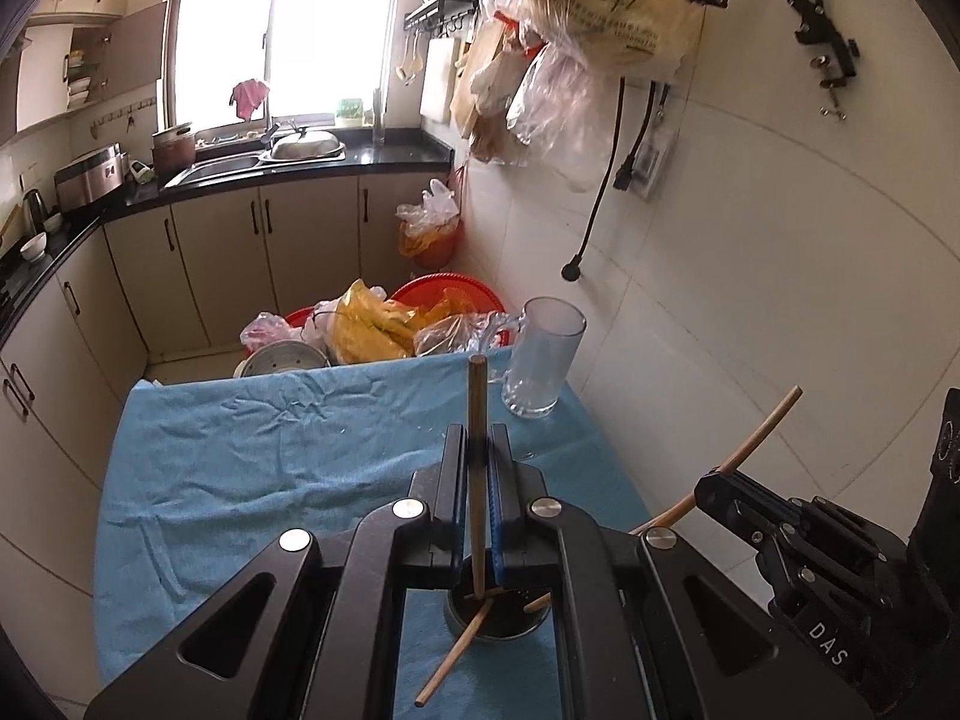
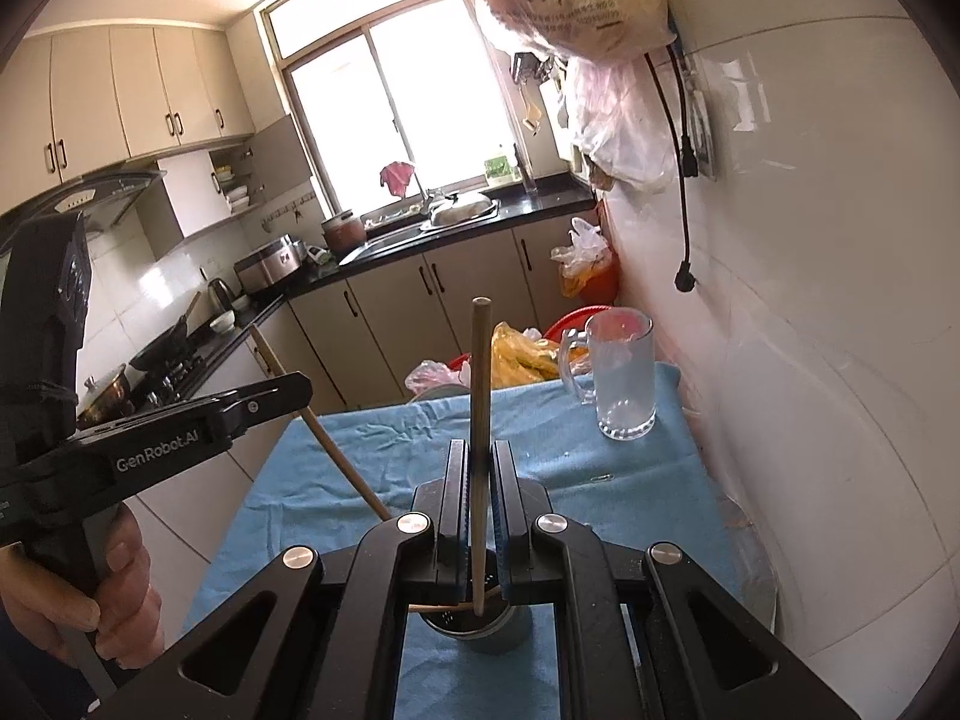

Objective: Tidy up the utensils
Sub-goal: 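Lower the held chopsticks into the black cup with both grippers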

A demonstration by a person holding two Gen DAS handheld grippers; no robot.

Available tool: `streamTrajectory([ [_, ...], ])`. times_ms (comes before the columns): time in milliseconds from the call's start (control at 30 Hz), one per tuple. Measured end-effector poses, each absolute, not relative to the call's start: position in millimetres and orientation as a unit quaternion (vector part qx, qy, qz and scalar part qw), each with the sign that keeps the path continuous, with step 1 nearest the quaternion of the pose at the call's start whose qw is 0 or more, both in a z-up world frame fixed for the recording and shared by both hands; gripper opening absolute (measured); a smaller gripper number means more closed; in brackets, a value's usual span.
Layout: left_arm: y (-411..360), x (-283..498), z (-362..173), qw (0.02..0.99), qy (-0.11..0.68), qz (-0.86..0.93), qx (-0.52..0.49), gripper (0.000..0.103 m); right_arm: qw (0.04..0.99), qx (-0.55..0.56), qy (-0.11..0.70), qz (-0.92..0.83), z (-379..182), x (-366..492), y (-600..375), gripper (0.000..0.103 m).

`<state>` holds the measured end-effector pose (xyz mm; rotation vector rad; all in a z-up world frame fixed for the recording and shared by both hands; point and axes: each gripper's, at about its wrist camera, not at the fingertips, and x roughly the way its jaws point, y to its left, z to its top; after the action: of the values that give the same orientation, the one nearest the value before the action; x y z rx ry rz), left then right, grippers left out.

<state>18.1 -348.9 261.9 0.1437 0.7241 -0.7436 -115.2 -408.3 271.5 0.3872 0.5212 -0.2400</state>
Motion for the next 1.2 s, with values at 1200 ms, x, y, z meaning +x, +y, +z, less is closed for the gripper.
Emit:
streamTrajectory([
  [1200,-345,29,224,0.858,0.394,-0.317,0.09,0.007,0.916,0.187,0.333,-0.12,215,-87,-404,0.008],
])
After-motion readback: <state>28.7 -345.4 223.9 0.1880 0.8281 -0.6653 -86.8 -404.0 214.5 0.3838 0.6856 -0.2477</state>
